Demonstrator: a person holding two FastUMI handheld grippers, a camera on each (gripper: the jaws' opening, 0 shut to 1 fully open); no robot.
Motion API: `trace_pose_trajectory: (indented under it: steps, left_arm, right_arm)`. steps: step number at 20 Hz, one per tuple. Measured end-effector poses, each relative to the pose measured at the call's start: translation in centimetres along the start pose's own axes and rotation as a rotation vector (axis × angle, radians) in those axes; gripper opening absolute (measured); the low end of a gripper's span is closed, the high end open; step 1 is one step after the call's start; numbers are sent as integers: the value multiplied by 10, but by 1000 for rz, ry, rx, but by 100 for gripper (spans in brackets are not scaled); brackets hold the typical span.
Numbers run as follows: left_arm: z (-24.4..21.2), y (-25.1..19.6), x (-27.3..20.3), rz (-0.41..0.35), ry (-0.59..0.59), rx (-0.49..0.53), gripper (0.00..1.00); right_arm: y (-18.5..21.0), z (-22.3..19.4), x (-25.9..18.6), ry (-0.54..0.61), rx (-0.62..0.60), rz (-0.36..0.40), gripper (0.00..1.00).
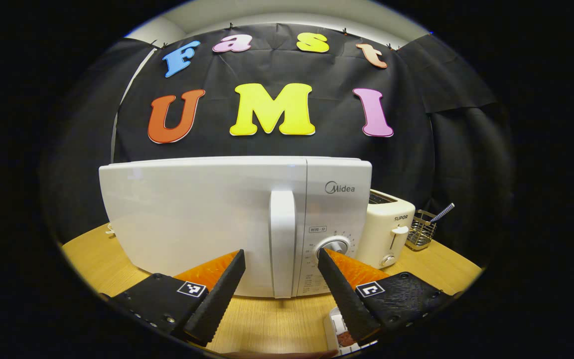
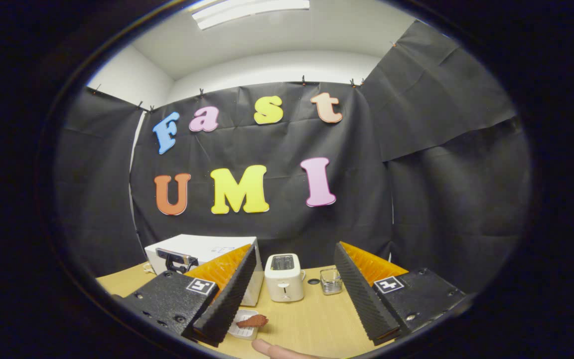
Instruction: Open the microwave oven with the left hand, put the food in, and close the microwave oven.
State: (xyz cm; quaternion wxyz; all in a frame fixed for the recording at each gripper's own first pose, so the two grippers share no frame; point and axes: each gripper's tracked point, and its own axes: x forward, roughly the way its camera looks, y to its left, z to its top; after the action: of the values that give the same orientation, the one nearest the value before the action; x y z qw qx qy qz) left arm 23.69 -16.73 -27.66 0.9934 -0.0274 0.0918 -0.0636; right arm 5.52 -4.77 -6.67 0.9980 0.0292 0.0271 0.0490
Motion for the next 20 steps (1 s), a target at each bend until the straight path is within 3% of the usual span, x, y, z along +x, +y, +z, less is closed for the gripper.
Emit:
trace_pose_trajectory:
  steps: [1, 2, 3, 4, 5, 6, 7, 8, 9, 11, 12, 13, 14, 15, 16, 17, 18, 19, 20]
  left_arm:
    - [-2, -3, 6, -8, 8, -6, 94]
    - [-6, -6, 10, -13, 16, -6, 93]
    - [-3, -3, 16, 4, 1, -4, 77]
    - [-2, 3, 16, 28, -11, -6, 69]
    - [-1, 5, 15, 40, -10, -25, 63]
    - [-2, 4, 15, 37, -4, -40, 51]
    - [-4, 3, 16, 34, 0, -48, 50]
    - [-3, 3, 16, 33, -3, -61, 50]
    - [-4, 3, 16, 32, -4, -63, 50]
    - [-6, -1, 20, 12, -9, -25, 50]
    - [-4, -2, 14, 20, -10, 14, 24]
    - [-6, -2, 16, 21, -13, 44, 25]
    - [-6, -1, 17, 25, -18, 44, 10]
    - [-4, -2, 14, 20, -15, 29, 20]
    - [-4, -2, 13, 10, -5, 9, 20]
    - [-3, -2, 11, 7, -9, -15, 20]
    - [-4, -1, 12, 5, -5, -7, 10]
    - [-3, 0, 10, 10, -8, 2, 10]
    - [-4, 0, 10, 16, -10, 6, 11]
  right_arm:
    - [-2, -3, 2, 1, -4, 0, 100]
    - [-4, -5, 4, 1, -9, 0, 90]
    - [-6, -8, 6, 3, -12, -2, 90]
    - [-8, -11, 8, 9, -14, -4, 100]
    - [-10, -15, 9, 16, -13, -5, 100]
    - [-12, -17, 11, 23, -8, -7, 100]
    - [-14, -20, 12, 31, -1, -10, 100]
    - [-16, -23, 13, 39, 2, -15, 90]
    - [-18, -26, 13, 46, 3, -20, 100]
    - [-18, -27, 12, 52, 4, -21, 100]
    - [-18, -26, 10, 50, 4, -20, 90]
    - [-19, -25, 9, 47, 3, -24, 100]
    - [-21, -24, 7, 42, 3, -27, 100]
    - [-21, -24, 4, 38, 4, -29, 90]
    - [-21, -22, 2, 34, 5, -30, 100]
    - [-22, -23, -1, 32, 3, -31, 89]
    - [-23, -22, -3, 30, 0, -34, 100]
    - [-25, -22, -5, 29, -1, -39, 100]
    - [-26, -21, -7, 29, -2, -43, 89]
